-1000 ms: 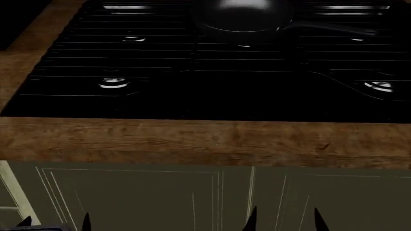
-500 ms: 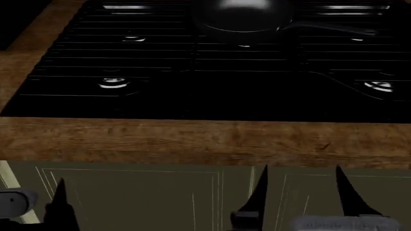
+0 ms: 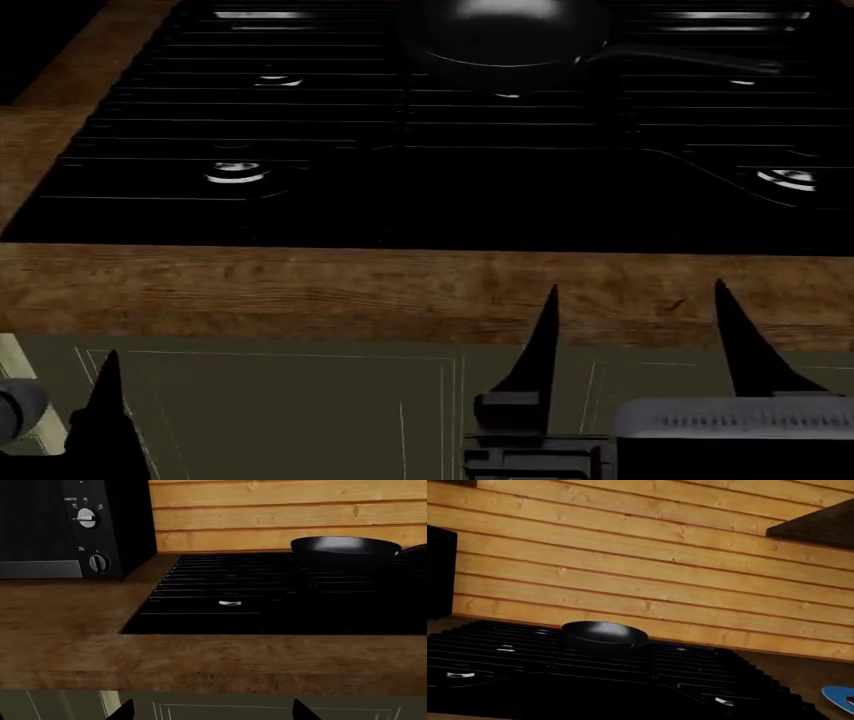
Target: Pick the lobster from the plate and place it in the pan.
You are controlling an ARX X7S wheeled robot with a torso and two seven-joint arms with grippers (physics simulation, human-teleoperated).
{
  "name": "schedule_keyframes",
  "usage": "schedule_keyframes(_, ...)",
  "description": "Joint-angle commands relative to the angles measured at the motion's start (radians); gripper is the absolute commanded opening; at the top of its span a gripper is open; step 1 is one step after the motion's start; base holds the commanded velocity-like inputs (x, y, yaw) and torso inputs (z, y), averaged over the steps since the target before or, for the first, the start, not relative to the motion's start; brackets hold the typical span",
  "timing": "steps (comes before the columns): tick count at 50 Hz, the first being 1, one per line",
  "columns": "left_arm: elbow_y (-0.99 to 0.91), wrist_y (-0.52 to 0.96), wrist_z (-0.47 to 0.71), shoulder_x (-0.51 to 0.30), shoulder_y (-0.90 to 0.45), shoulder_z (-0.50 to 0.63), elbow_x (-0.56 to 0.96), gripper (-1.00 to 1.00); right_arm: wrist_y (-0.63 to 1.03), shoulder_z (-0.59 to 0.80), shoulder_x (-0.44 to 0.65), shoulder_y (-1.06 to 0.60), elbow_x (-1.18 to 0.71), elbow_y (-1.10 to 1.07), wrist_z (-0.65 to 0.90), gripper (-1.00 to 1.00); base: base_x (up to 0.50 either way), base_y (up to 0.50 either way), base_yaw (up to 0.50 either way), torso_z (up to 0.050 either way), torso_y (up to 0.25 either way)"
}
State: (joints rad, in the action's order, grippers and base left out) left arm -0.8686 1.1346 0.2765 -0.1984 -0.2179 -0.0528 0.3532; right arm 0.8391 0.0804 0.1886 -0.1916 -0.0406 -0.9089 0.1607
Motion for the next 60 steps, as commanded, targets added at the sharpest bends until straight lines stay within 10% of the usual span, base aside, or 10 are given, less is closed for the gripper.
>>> schedule_keyframes(1,-0.038,0.031,-0.008,0.004,-0.033,-0.037,0.024,1.00,0.080,-0.014,-0.005,-0.035,0.003,-0.061,-0.008,1.00,0.00,0.00,0.00,0.000,0.000)
schedule_keyframes(18,-0.177,0.394,0.046,-0.005,-0.287,-0.126,0.160,1.00,0.177,-0.025,0.000,-0.097,-0.025,-0.133,0.000,1.00,0.00,0.00,0.00,0.000,0.000)
schedule_keyframes(26,-0.172,0.381,0.204,-0.051,-0.289,-0.199,0.408,1.00,0.148,-0.029,0.016,-0.089,-0.054,-0.110,0.019,1.00,0.00,-0.02,0.00,0.000,0.000)
schedule_keyframes(60,-0.139,0.296,0.292,-0.095,-0.260,-0.191,0.508,1.00,0.178,-0.031,0.041,-0.107,-0.090,-0.125,0.060,1.00,0.00,-0.36,0.00,0.000,0.000)
